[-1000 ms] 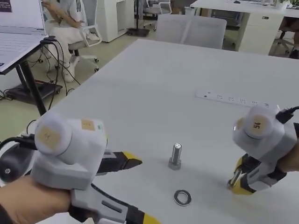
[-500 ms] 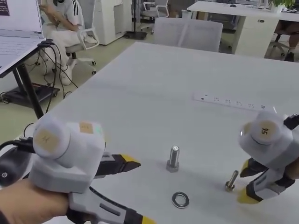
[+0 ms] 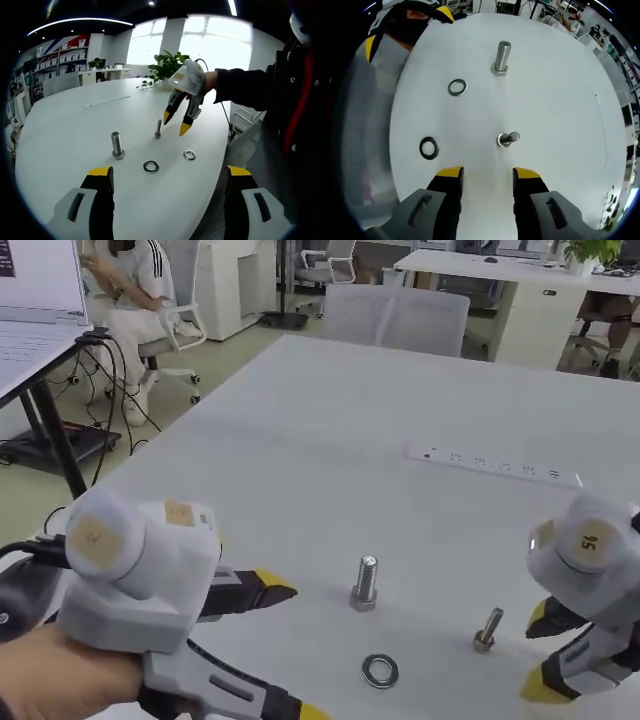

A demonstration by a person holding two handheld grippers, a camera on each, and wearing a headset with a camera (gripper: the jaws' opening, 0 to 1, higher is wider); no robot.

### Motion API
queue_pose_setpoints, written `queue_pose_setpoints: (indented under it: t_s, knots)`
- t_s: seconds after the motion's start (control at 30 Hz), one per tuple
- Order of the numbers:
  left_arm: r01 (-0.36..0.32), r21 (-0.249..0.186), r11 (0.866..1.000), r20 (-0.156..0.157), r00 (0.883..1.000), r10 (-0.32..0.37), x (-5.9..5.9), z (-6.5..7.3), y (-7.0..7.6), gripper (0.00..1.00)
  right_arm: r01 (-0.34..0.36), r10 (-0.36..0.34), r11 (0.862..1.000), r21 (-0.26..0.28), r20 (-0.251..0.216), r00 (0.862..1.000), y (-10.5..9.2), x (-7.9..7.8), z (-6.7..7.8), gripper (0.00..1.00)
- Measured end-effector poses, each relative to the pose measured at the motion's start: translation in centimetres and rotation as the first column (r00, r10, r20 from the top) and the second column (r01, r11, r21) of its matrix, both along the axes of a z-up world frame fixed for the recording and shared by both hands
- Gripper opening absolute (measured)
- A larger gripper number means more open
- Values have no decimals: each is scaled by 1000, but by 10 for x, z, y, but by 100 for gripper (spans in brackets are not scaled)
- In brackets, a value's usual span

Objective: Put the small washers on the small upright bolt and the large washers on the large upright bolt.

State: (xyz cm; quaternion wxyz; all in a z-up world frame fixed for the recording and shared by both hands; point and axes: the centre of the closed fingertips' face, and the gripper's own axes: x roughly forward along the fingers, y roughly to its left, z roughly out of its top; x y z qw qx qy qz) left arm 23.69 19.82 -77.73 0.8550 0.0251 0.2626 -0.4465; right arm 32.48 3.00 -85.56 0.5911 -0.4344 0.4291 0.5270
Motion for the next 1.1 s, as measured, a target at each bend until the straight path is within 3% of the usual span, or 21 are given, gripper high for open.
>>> queue_pose_setpoints:
  t_s: [0.2, 0.53, 0.77, 1.1]
  knots:
    - [-1, -2, 1000, 6, 1000, 1, 0, 1, 0, 92, 7, -7, 1000, -5, -6, 1000, -5, -10, -1, 41]
    - [-2, -6, 1000, 20, 1000, 2, -1, 5, 0, 92, -13, 13, 1000, -11, -30, 999, -4, -42, -5, 41]
    - [-1, -9, 1000, 33, 999, 1, -3, 9, -1, 92, -42, 42, 999, -5, -54, 998, 5, -63, -10, 41]
    - [-7, -12, 1000, 52, 999, 8, -6, 14, 0, 91, -87, 87, 996, -1, -66, 994, 21, -80, -14, 40]
